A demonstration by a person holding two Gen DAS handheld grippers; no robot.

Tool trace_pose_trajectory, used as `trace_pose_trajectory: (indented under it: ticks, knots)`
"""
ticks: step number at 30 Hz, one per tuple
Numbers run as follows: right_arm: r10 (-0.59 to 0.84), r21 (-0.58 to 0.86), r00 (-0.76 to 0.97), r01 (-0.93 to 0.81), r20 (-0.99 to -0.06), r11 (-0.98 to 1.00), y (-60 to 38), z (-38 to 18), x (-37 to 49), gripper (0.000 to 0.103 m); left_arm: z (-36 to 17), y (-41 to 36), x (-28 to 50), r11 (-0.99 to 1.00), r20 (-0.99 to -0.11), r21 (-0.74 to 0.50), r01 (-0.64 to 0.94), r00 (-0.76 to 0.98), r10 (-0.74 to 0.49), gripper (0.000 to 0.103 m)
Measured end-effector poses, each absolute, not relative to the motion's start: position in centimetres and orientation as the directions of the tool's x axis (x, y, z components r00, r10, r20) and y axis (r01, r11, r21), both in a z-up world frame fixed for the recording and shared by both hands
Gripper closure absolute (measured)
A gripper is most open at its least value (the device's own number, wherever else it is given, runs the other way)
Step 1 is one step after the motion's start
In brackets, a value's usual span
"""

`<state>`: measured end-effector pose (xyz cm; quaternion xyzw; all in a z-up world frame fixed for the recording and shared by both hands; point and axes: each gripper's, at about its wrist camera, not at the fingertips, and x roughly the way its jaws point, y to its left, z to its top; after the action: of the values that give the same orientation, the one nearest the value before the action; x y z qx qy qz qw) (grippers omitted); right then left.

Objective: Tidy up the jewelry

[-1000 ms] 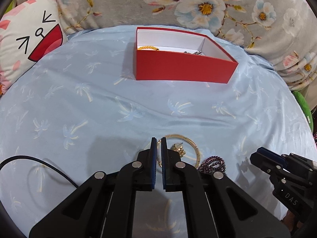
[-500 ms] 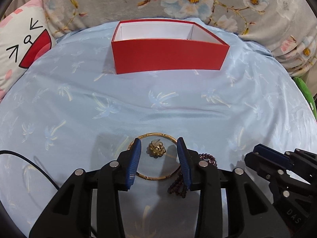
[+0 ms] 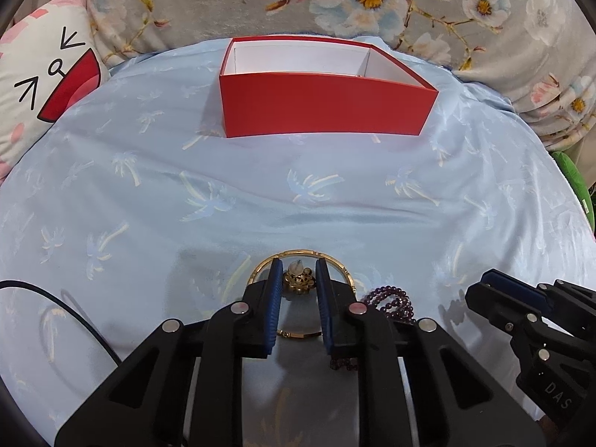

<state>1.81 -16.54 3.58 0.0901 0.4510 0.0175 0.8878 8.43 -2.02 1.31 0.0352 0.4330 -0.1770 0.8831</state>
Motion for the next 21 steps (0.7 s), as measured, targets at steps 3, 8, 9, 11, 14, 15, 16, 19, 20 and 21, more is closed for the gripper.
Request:
trace_pose_trajectory:
  ticks: [3,8,9,11,14,15,16,19,20,21]
  knots:
    - [0.113,0.176,0.6,0.048,-0.792,0.983,-16.6,4.0,1.9,0.086,1.9,-1.8,8.4,0.936,-0.77,-0.095,0.339,0.571,-0.285,0.085]
    - [0.11,0.173,0.628,0.039,-0.77,0.984,-16.8,5.6,2.3,0.086,3.6,-1.2,8.5,0.938,-0.749,-0.098,0.332,0.596,-0.289,0.085]
    - [0.109,0.172,0.634,0.038,-0.765,0.984,-16.9,6.0,2.5,0.086,4.0,-1.1,8.6,0.939,-0.745,-0.098,0.33,0.601,-0.29,0.085]
    - [0.123,0.191,0.643,0.036,-0.756,0.981,-17.2,6.7,2.9,0.086,4.8,-1.1,9.0,0.939,-0.736,-0.095,0.332,0.611,-0.29,0.085]
    - [0.111,0.18,0.668,0.035,-0.736,0.983,-17.4,8.1,3.8,0.086,6.2,-1.1,9.8,0.94,-0.716,-0.086,0.332,0.635,-0.289,0.085]
    - [0.104,0.174,0.677,0.035,-0.729,0.984,-17.6,8.6,4.2,0.086,6.6,-1.1,10.0,0.939,-0.71,-0.084,0.333,0.641,-0.291,0.085]
    - [0.1,0.17,0.686,0.036,-0.721,0.985,-17.8,9.1,4.6,0.087,7.1,-1.3,10.3,0.94,-0.703,-0.079,0.333,0.649,-0.289,0.085]
    - [0.077,0.156,0.709,0.047,-0.701,0.987,-18.5,10.5,5.9,0.086,8.4,-1.6,11.5,0.94,-0.683,-0.063,0.334,0.673,-0.285,0.085]
    - [0.069,0.151,0.715,0.052,-0.695,0.987,-18.7,10.8,6.4,0.086,8.6,-1.7,11.8,0.94,-0.678,-0.06,0.335,0.677,-0.285,0.085]
    - [0.063,0.148,0.72,0.056,-0.691,0.987,-18.9,11.1,6.8,0.087,8.9,-1.9,12.2,0.941,-0.674,-0.053,0.334,0.684,-0.281,0.085]
